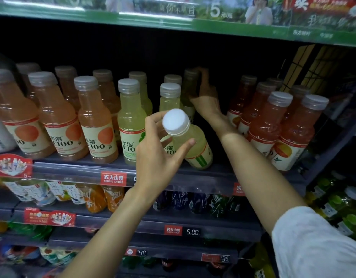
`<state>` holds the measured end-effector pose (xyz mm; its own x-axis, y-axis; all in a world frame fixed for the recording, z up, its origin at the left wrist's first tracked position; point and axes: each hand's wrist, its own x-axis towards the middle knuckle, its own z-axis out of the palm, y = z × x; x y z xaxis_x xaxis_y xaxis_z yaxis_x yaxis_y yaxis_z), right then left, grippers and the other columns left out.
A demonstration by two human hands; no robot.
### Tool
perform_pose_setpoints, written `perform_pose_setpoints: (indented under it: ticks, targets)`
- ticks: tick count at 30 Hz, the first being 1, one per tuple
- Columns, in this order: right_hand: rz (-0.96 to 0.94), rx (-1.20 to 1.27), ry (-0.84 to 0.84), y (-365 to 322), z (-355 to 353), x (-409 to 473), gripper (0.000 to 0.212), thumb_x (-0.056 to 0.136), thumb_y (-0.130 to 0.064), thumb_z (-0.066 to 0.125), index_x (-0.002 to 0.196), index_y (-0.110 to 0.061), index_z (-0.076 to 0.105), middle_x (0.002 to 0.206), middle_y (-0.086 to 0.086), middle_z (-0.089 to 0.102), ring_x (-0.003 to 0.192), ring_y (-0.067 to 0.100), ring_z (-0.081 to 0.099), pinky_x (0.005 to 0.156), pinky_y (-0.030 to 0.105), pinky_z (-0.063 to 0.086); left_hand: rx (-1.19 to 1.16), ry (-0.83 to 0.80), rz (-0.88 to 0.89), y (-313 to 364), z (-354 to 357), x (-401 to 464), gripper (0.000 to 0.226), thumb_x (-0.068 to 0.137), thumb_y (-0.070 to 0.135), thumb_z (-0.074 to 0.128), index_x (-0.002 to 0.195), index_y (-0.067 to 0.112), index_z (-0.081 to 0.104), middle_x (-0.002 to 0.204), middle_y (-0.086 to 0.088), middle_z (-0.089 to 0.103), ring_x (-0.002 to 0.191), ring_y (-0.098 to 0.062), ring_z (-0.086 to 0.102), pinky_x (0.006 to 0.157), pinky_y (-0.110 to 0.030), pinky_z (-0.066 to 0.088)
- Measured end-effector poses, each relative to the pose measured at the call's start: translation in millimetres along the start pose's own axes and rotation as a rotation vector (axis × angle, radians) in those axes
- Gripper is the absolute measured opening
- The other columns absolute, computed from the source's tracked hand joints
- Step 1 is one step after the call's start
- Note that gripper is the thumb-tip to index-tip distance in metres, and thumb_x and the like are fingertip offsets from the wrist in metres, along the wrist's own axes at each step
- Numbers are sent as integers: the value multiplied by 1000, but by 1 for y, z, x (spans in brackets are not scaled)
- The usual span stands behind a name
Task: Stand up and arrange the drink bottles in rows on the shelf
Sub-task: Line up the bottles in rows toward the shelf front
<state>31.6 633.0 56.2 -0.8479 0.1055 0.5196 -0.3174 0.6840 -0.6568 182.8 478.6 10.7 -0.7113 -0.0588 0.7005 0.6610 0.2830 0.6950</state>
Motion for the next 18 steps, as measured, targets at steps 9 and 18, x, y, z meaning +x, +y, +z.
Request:
perform_pose_setpoints:
  ticks: [9, 18]
  targets:
    - [-74, 104, 282, 4, -10, -32, 54, 77, -11, 74, 125, -14, 48, 89, -6, 60, 70, 3, 57, 60, 9, 42, 38, -28, 11, 4, 3, 3, 65, 74, 32, 80, 124, 11, 43, 114, 7, 58, 103, -9, 62, 82, -16, 53]
    - [9, 209, 143, 11, -37, -54, 82, 81, -26, 72, 145, -24, 21, 141, 11, 46, 122, 23, 52, 101, 35, 44, 69, -40, 81, 9, 12, 1, 66, 75, 35, 78, 126, 11, 44, 116, 10, 54, 103, -1, 57, 82, -5, 47]
